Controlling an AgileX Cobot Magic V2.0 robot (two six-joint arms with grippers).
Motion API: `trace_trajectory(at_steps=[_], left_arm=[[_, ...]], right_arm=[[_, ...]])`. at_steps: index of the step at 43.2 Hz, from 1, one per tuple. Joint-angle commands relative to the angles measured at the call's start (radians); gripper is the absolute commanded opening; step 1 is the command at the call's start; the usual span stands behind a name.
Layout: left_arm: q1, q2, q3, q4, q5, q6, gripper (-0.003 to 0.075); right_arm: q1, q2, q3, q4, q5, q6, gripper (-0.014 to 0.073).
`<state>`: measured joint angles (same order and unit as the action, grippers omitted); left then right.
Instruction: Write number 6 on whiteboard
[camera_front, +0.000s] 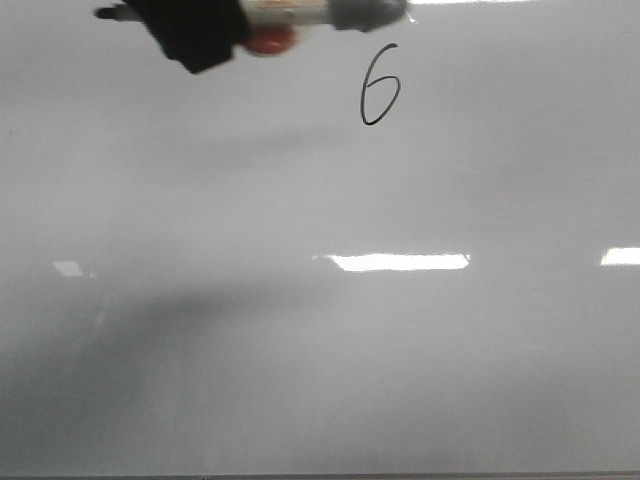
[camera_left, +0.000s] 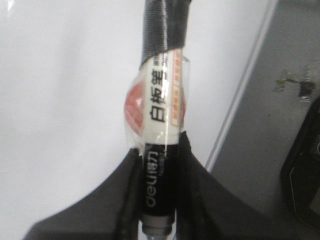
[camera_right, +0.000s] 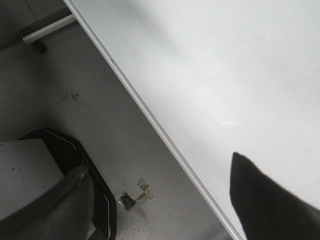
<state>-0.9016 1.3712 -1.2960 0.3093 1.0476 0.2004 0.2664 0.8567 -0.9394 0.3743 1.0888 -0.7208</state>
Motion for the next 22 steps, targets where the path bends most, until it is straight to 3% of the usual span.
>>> trace_trajectory(at_steps=[1,11,22], left_arm=[[0.062,-0.06,-0.029,0.124,0.04,-0.155,0.008],[0.371,-0.163,0.062,0.131,-0.02,-0.282,0.008],[0.676,-0.246,0.258,0.128,-0.295,-0.5,0.008]], right_arm=[[-0.008,-0.009,-0.033,0.018,-0.044,0.004,0.0582],[-0.008,-0.009,-0.033,0.018,-0.044,0.004,0.0582],[-0.008,-0.004,-0.033,0.02,-0.05,0.004,0.0582]])
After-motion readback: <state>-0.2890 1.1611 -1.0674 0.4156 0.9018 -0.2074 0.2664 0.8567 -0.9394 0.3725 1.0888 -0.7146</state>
